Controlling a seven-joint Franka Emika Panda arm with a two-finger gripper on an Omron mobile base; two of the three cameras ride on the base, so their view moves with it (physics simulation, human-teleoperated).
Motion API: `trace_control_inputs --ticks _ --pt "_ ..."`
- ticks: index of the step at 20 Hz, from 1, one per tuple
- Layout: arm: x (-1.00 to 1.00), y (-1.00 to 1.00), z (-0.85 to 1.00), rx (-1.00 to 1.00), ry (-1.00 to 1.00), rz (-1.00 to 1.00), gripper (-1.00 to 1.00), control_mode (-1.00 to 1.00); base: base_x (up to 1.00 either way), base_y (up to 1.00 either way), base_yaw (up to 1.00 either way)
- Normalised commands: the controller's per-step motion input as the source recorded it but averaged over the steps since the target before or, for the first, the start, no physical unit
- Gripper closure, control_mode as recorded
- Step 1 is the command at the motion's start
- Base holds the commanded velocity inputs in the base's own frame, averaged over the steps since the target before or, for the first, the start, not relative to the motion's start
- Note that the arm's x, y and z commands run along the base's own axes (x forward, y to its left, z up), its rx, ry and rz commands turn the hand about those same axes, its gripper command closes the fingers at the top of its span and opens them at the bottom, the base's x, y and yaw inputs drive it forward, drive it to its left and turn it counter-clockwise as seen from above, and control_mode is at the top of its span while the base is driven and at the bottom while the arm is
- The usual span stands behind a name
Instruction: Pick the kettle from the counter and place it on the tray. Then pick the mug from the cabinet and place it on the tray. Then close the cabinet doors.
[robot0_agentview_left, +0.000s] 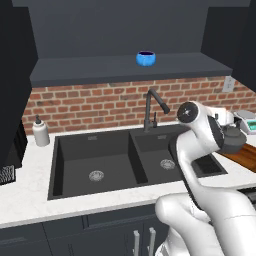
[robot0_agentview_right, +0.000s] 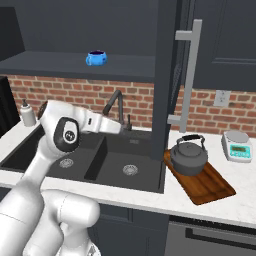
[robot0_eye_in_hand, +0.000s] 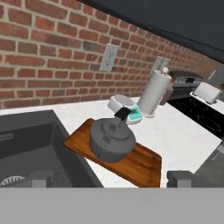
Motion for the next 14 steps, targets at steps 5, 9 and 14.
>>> trace_control_inputs --ticks 5,9,14 --pt "-0.29 0.33 0.32 0.02 0.10 0.20 -1.00 -1.00 0.00 0.00 0.00" --pt "-0.26 0.35 0.34 0.00 0.08 0.23 -1.00 -1.00 0.00 0.00 0.00" --pt "-0.26 0.33 0.31 0.00 0.10 0.23 -1.00 -1.00 0.00 0.00 0.00"
